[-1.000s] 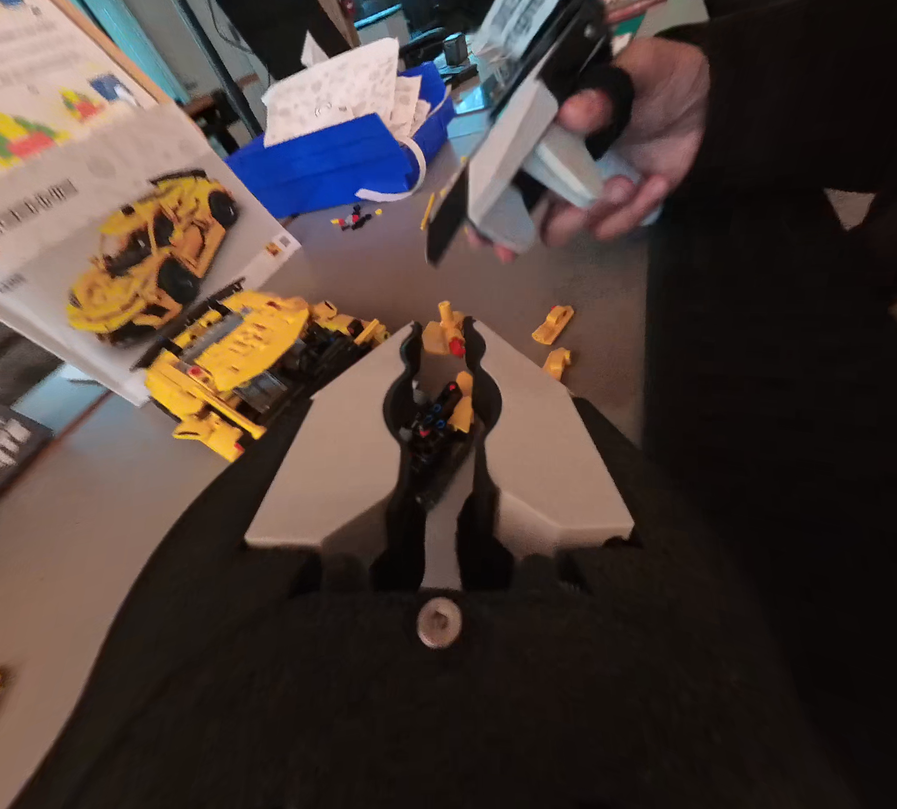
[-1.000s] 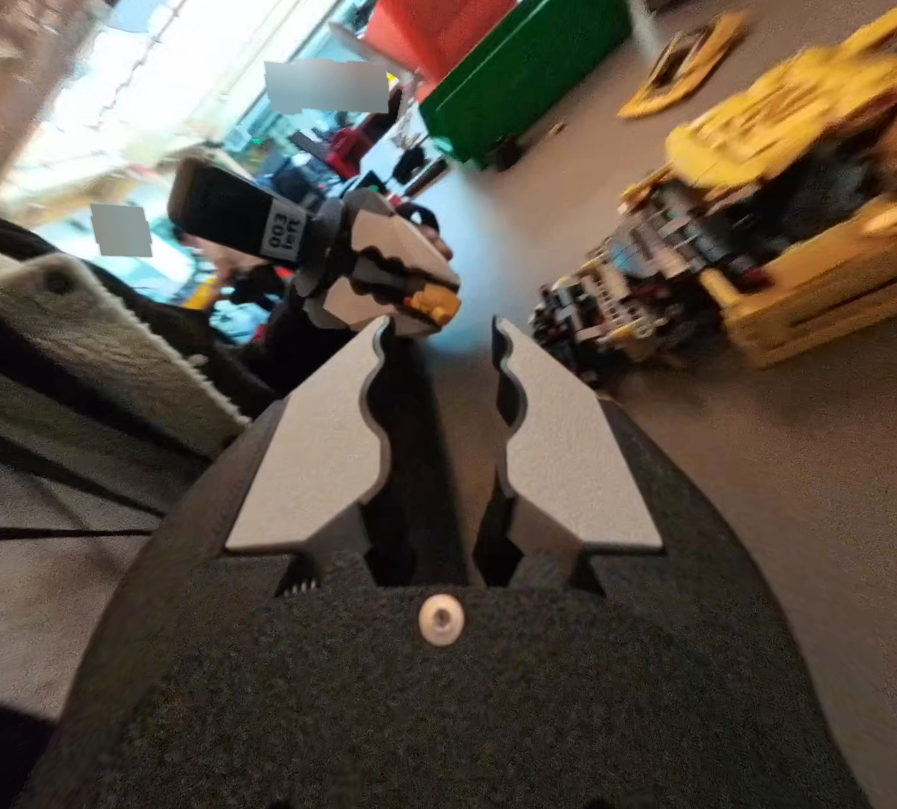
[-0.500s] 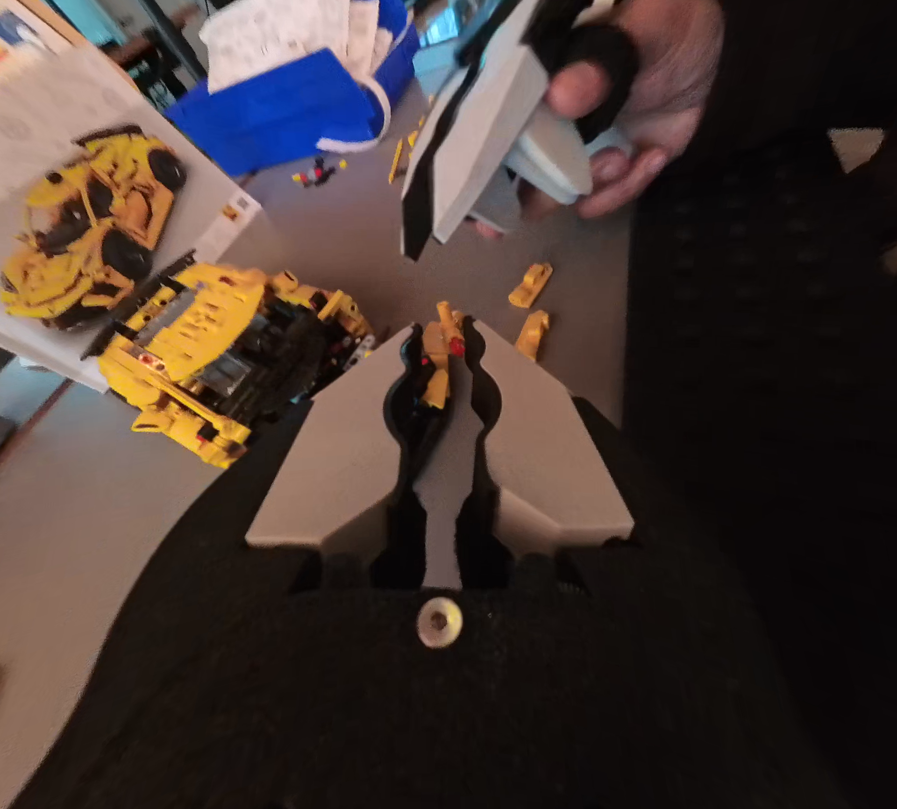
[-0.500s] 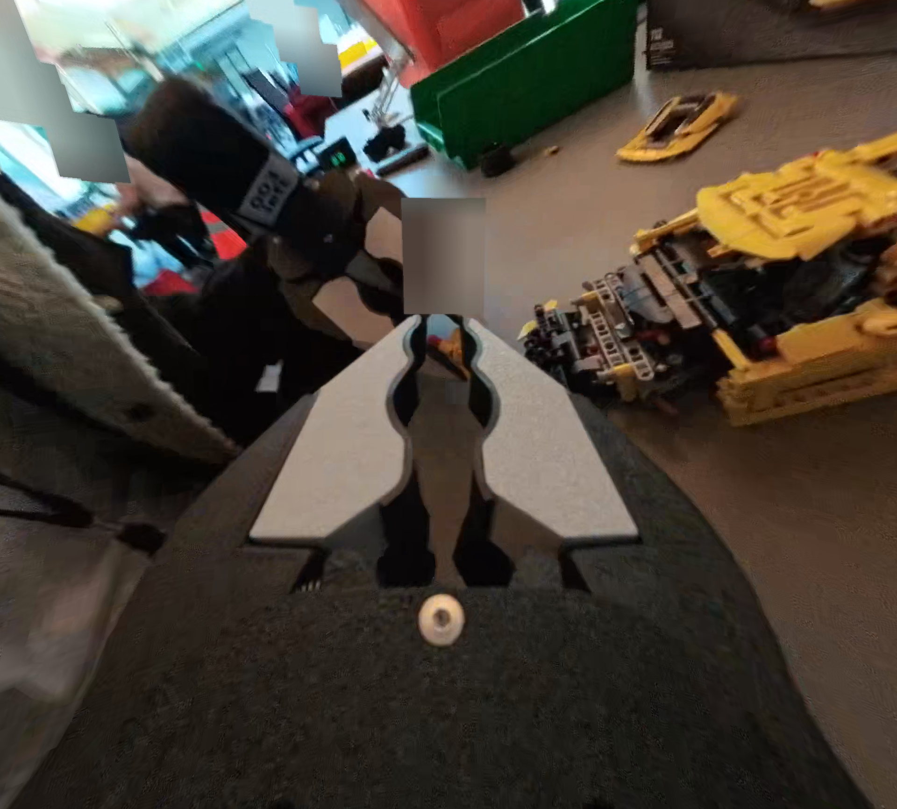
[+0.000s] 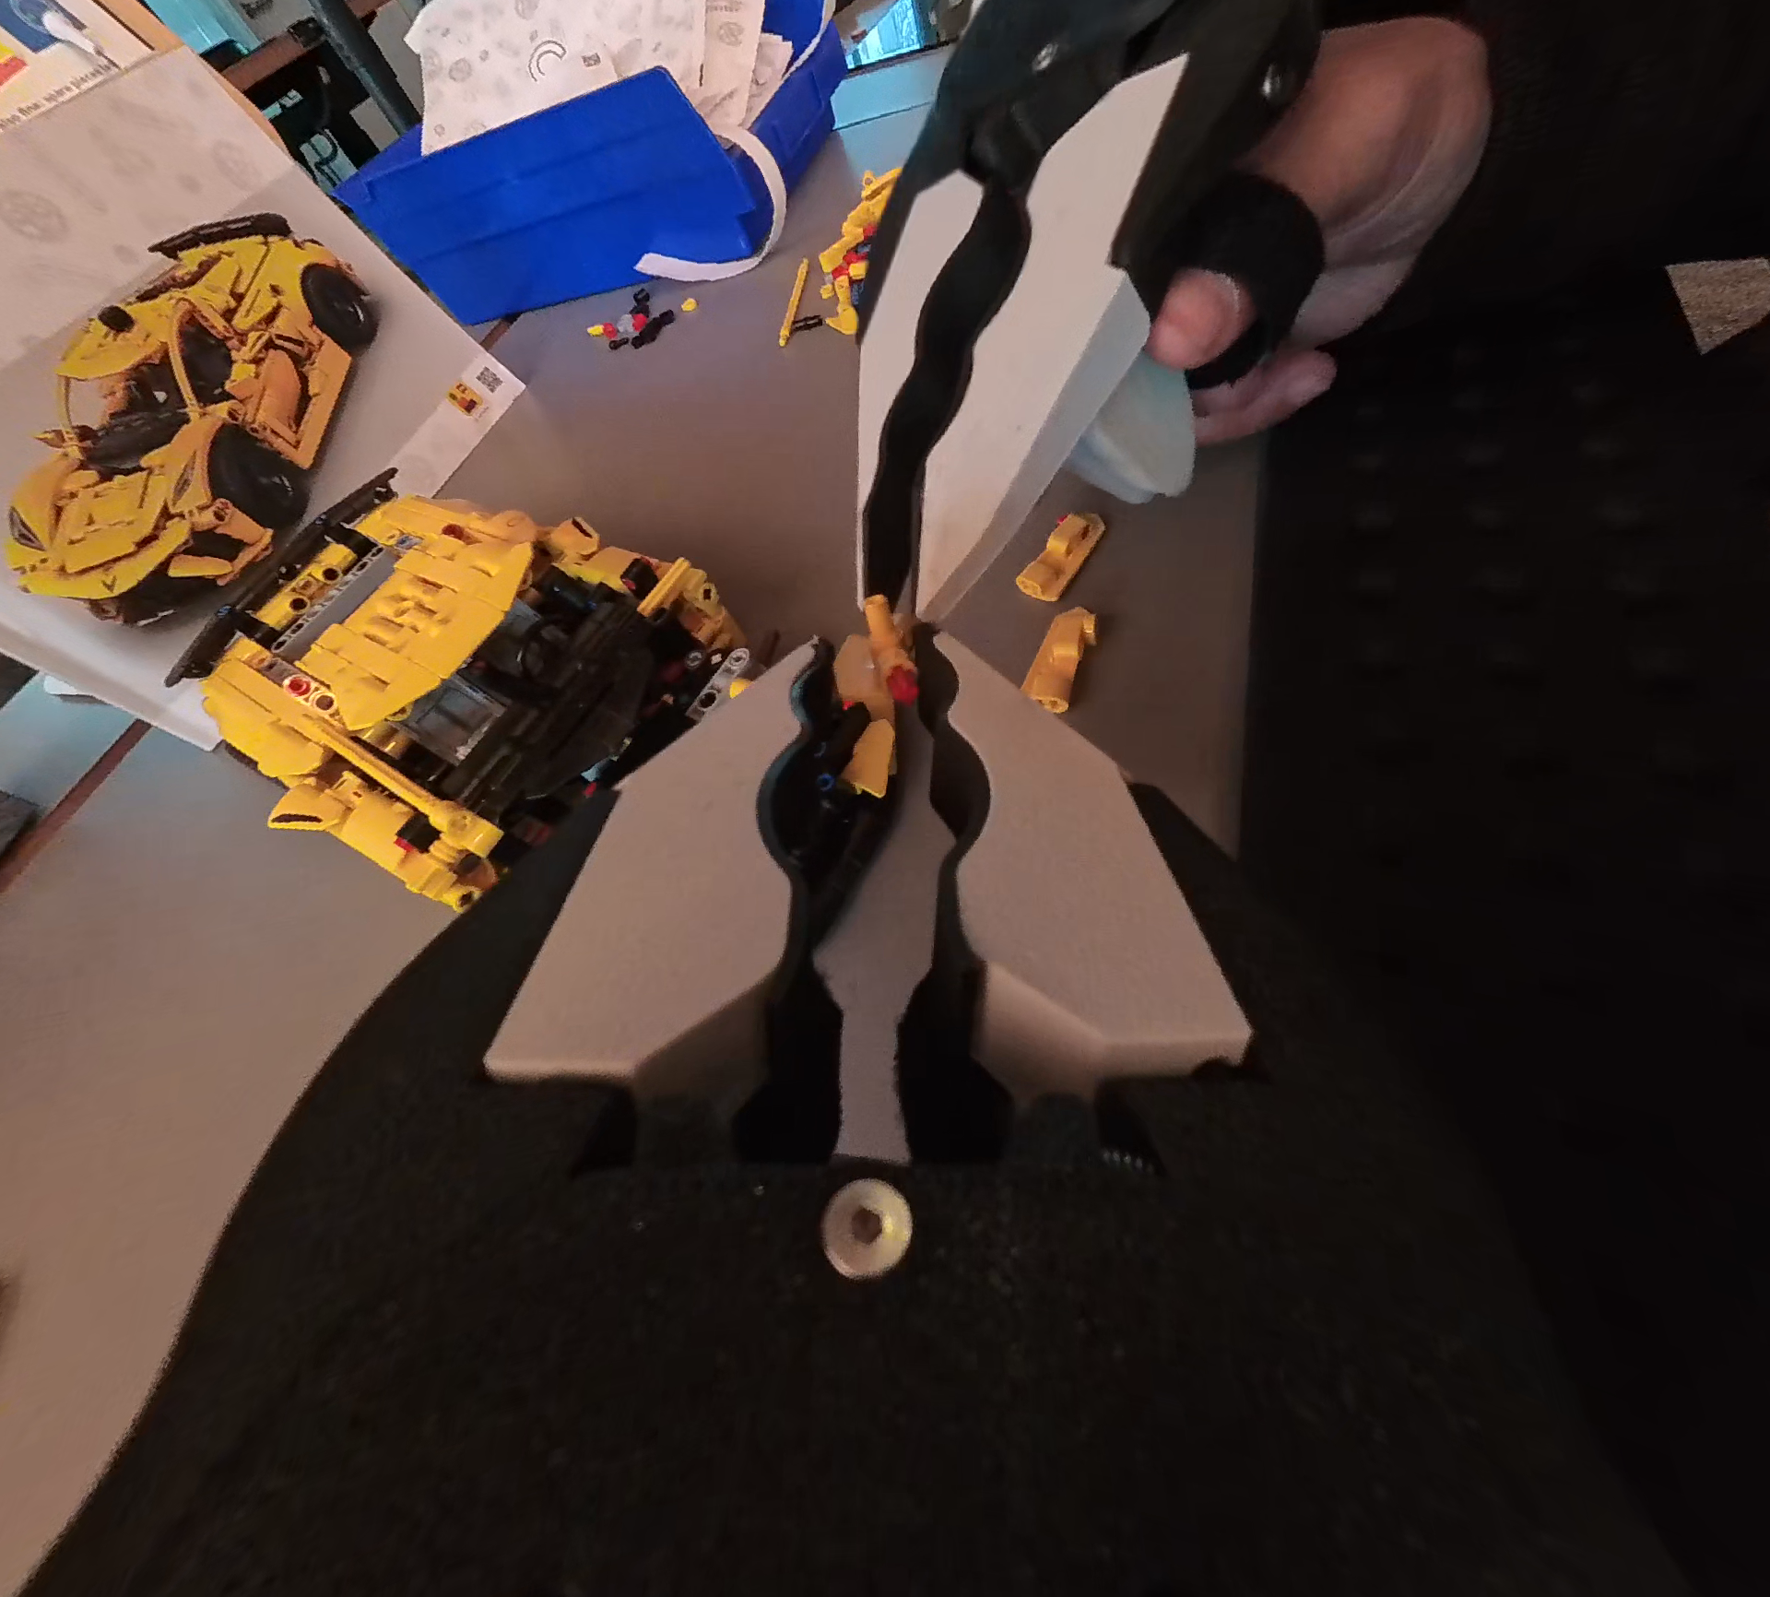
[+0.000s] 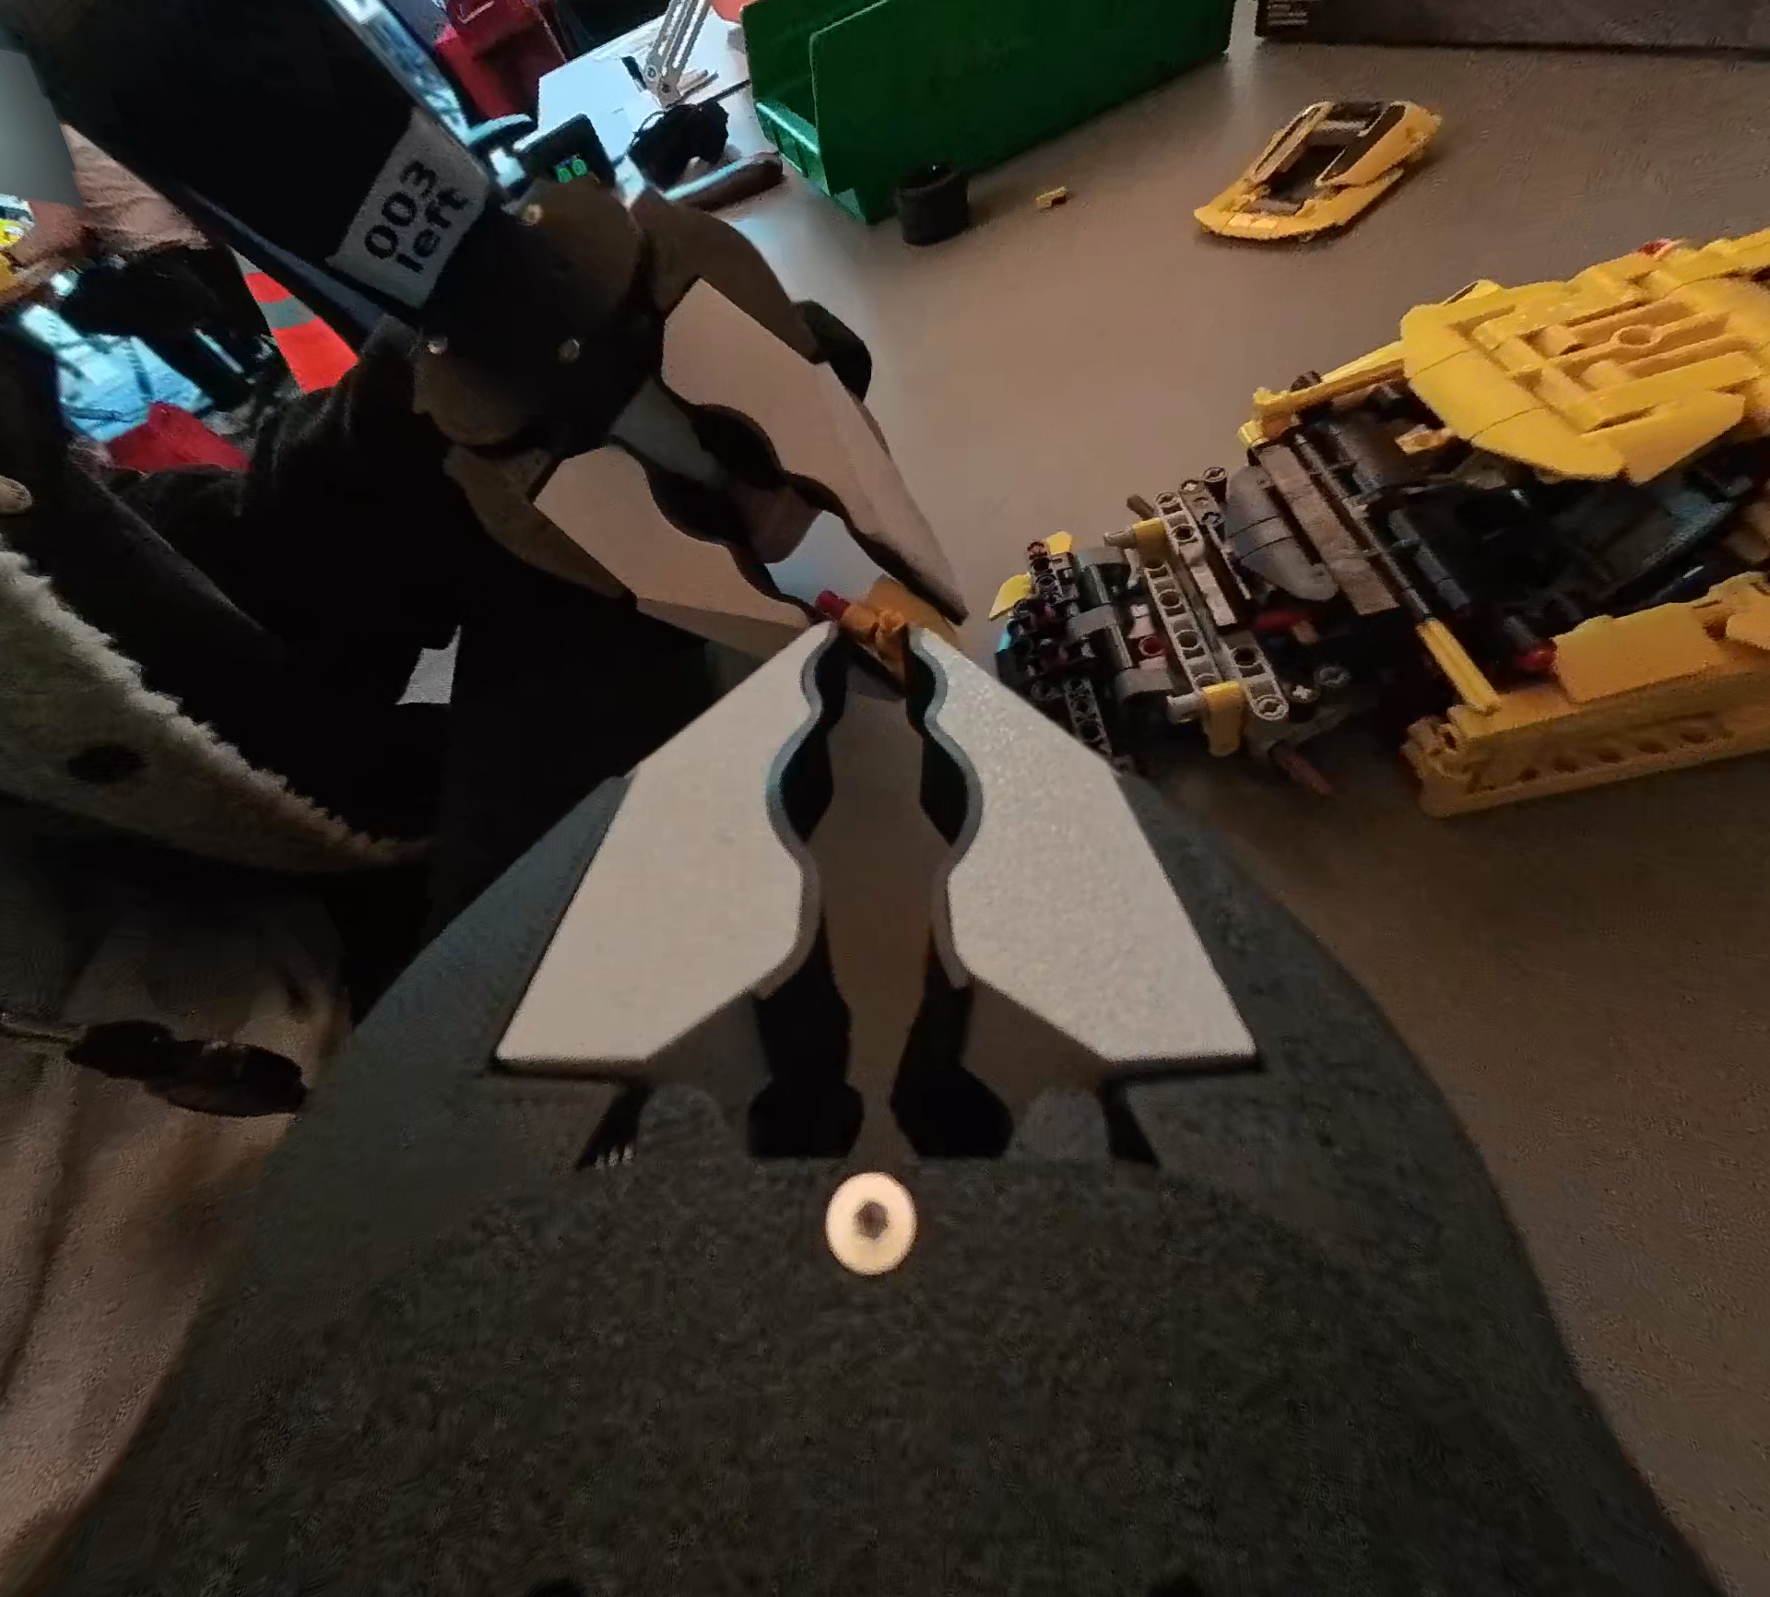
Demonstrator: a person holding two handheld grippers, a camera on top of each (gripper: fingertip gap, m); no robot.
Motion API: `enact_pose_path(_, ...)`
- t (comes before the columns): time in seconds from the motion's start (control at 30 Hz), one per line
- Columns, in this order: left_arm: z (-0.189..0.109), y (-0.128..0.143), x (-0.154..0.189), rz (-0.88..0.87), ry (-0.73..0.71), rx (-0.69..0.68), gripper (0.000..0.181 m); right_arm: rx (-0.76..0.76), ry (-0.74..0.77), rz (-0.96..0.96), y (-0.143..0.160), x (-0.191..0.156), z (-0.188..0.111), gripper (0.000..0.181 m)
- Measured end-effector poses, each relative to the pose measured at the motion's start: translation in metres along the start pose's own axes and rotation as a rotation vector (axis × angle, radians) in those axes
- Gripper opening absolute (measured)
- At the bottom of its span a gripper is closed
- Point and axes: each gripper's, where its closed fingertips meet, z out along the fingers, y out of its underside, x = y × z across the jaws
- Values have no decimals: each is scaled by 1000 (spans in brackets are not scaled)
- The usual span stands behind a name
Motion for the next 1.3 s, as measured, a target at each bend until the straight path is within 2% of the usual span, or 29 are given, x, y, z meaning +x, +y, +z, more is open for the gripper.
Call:
enact_pose_path(0.13,0,-1,1,45,-11,1,16,11,-77,91,-1,-4,-1,16)
enact_pose_path(0.23,1,-6,6,124,-17,27,16,32,-104,109,-4,-5,-3,9)
enact_pose_path(0.33,4,0,8,179,-33,-19,16,-21,-20,32,4,-2,1,4)
enact_pose_path(0.5,2,0,3,118,-36,-16,16,-13,4,-29,2,-1,-1,10)
enact_pose_path(0.6,3,2,4,106,-26,-25,16,-25,27,-41,4,1,1,4)
enact_pose_path(0.83,3,2,5,70,-10,-20,16,-30,37,-60,2,1,2,3)
enact_pose_path(0.97,-2,-11,3,-25,22,51,15,60,-43,38,-11,-4,-4,2)
enact_pose_path(1.07,-2,-11,5,-55,44,57,14,63,-20,-15,-12,-5,-4,2)
enact_pose_path(1.17,-2,-10,10,-61,80,46,13,85,-57,58,-15,-6,-7,2)
enact_pose_path(1.2,1,4,16,-34,103,-34,2,253,-51,89,-41,-1,-21,2)
enact_pose_path(1.23,6,23,21,12,108,-142,2,370,-82,195,-56,9,-39,2)
enact_pose_path(1.27,8,25,26,62,106,-157,2,401,-94,290,-54,25,-49,2)
enact_pose_path(1.3,6,11,27,67,95,-88,2,397,-75,354,-46,40,-54,2)
